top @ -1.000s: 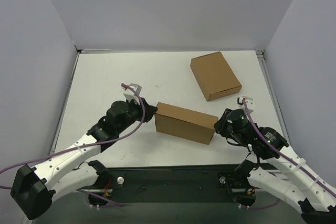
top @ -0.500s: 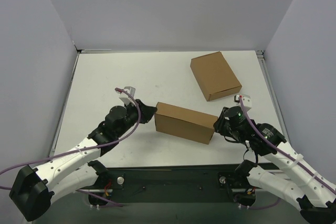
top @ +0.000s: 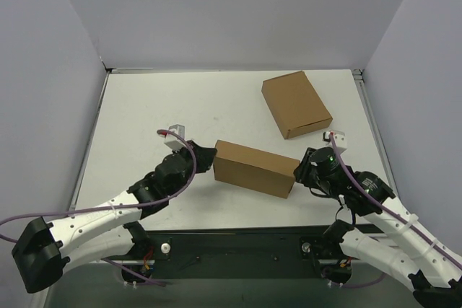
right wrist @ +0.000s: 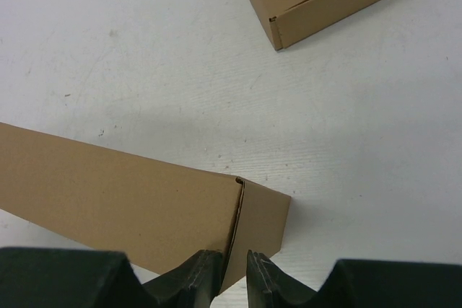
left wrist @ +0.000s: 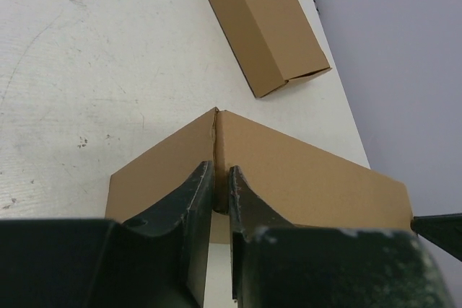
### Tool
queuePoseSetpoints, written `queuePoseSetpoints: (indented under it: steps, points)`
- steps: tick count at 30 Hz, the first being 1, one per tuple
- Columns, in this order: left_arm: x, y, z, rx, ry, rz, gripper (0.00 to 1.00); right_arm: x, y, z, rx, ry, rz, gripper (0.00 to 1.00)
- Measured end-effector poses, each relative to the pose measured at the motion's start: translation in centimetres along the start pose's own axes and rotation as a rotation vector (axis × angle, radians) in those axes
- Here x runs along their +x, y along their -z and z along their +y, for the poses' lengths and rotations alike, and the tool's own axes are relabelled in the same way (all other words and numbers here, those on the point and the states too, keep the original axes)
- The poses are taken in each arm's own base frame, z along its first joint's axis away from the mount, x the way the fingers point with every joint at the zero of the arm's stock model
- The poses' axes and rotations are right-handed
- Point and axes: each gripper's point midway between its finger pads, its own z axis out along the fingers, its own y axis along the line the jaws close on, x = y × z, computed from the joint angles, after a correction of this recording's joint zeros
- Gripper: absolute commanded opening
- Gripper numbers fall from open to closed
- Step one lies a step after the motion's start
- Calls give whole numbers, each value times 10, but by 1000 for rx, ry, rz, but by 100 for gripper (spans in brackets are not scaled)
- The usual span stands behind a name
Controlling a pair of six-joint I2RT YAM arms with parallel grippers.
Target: Fold the paper box
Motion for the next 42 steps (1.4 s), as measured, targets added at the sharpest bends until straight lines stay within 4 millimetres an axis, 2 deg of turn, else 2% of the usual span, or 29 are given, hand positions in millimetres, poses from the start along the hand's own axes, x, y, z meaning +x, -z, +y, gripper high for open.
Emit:
queuePoseSetpoints:
  steps: [6, 11, 14, 17, 19, 20, 21, 22, 23, 25, 27, 30, 34, 38, 40, 42]
  points:
    - [-1, 5, 0, -10, 45, -34, 18, -1, 1, 2, -44, -21, -28, 26]
    - [-2, 30, 1, 30, 54, -30, 19, 5, 4, 10, -118, -41, -41, 25]
    - [-1, 46, 3, 54, 69, -17, 24, 20, 11, 23, -187, -27, -8, 25]
    - [2, 58, 11, 53, 70, 0, 33, 40, 18, 32, -235, 6, 49, 26]
    - [21, 64, 30, 3, 25, 73, 43, 62, 18, 28, -230, 42, 123, 37]
    - [38, 67, 45, -41, -16, 136, 47, 71, 18, 24, -217, 57, 153, 53]
    - [47, 70, 56, -73, -47, 175, 57, 77, 17, 21, -205, 64, 171, 59]
    - [58, 75, 68, -112, -88, 226, 61, 81, 18, 18, -195, 71, 186, 63]
    - [62, 78, 74, -130, -113, 251, 63, 81, 18, 17, -191, 64, 189, 69]
    - [65, 84, 82, -162, -160, 294, 71, 80, 19, 16, -192, 55, 183, 74]
    - [57, 88, 76, -166, -198, 305, 76, 77, 19, 14, -187, 48, 165, 80]
    - [35, 88, 56, -135, -244, 292, 79, 71, 17, 10, -170, 41, 130, 80]
    - [-6, 78, 37, -117, -276, 260, 79, 73, -8, 4, -103, 16, 135, 80]
    - [-53, 62, 41, -145, -286, 234, 79, 87, -44, -11, -29, -44, 188, 80]
    - [-71, 58, 40, -135, -312, 233, 79, 98, -56, -10, -25, -47, 228, 79]
    - [-82, 58, 40, -130, -323, 225, 79, 104, -64, -3, -50, -54, 250, 79]
